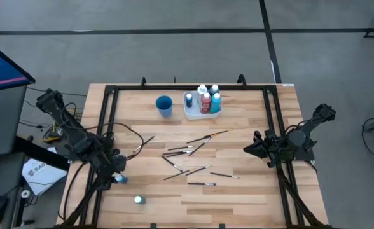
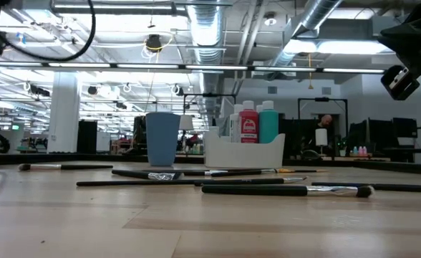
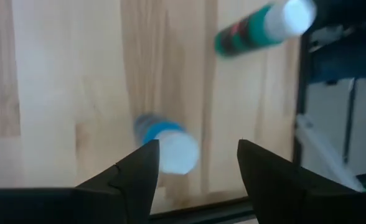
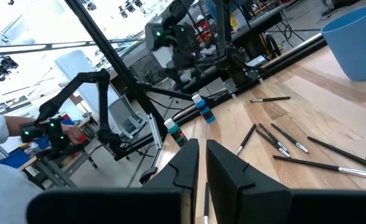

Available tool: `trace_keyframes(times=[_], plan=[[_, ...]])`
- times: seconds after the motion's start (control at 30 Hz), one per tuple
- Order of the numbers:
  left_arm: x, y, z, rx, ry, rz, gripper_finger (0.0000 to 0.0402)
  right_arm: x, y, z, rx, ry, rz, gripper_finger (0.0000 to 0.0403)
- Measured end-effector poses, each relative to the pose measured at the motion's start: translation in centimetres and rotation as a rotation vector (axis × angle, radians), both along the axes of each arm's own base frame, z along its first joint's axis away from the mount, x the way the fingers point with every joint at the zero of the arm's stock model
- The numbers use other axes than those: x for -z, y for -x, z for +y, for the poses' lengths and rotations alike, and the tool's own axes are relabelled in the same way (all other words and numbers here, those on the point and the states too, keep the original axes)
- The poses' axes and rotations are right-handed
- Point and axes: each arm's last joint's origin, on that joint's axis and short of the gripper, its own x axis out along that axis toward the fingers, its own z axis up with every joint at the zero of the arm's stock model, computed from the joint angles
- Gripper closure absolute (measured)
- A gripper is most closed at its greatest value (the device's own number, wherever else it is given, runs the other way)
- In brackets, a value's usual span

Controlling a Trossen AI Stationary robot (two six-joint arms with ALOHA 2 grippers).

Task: Pick & Place Paint Supplies
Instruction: Put the blue paint bottle into the white bin

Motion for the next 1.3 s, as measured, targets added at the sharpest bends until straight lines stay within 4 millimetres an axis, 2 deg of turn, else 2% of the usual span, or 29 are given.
trace_keyframes(times=[0.2, 0.67, 1.03, 1.3], plan=[[1.4, 0.6, 0.0, -0.003, -0.05, 0.009, 0.0195, 0.0, 0.0, 0.0, 0.0, 0.0, 0.0, 0.038], [1.4, 0.5, -0.2, -0.008, -0.104, -0.065, 0.0211, 0.0, 0.0, 0.0, 0.0, 0.0, 0.0, 0.038], [2.6, 0.3, -1.8, 0.037, -0.156, -0.035, 0.0212, 0.0, 0.0, 0.0, 0.0, 0.0, 0.0, 0.038], [2.8, 0.1, -2.1, 0.031, -0.169, -0.039, 0.0245, 0.0, 0.0, 0.0, 0.0, 0.0, 0.0, 0.0379]])
